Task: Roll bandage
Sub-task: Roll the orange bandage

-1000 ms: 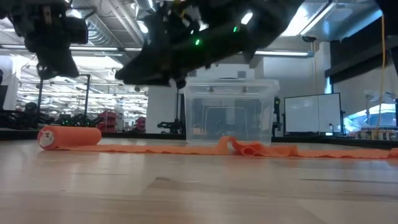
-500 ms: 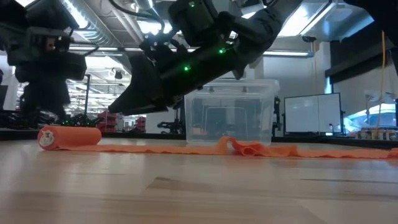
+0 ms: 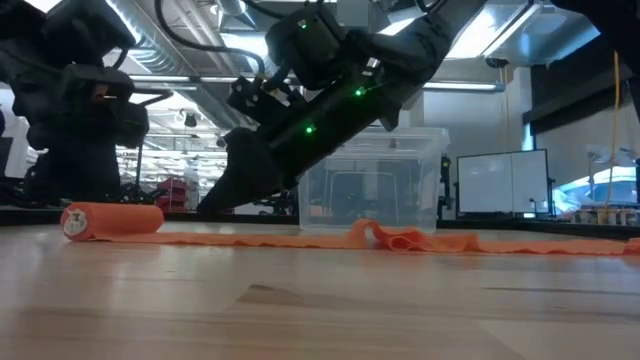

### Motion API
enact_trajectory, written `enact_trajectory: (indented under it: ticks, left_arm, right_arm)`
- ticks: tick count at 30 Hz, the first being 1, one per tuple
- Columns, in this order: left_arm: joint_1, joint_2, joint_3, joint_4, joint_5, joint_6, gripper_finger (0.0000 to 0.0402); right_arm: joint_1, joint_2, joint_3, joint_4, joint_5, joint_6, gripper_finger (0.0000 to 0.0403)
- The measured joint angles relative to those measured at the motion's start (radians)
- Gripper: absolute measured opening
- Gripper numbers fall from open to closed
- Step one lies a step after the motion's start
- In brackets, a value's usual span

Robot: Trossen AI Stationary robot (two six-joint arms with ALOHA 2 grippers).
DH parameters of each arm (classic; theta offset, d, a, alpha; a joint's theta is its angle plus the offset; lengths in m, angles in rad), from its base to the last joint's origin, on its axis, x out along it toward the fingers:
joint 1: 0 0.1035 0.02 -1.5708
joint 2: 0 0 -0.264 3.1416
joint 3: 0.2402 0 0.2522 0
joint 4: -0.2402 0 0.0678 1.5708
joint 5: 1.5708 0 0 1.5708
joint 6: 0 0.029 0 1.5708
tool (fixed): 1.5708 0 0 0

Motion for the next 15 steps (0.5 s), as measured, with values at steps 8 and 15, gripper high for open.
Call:
enact_trajectory:
  ticks: [8, 15]
  left_arm:
    - [-0.01, 0.081, 0.002, 0.049, -0.04, -0.022, 0.0151]
    - [-0.01, 0.131, 0.002, 0.111, -0.059, 0.007, 0.0151]
  right_arm:
    - [0.002, 0.0, 0.0, 0.0, 0.0, 0.0, 0.0225]
    - [0.002, 0.0, 0.0, 0.001, -0.012, 0.007, 0.0225]
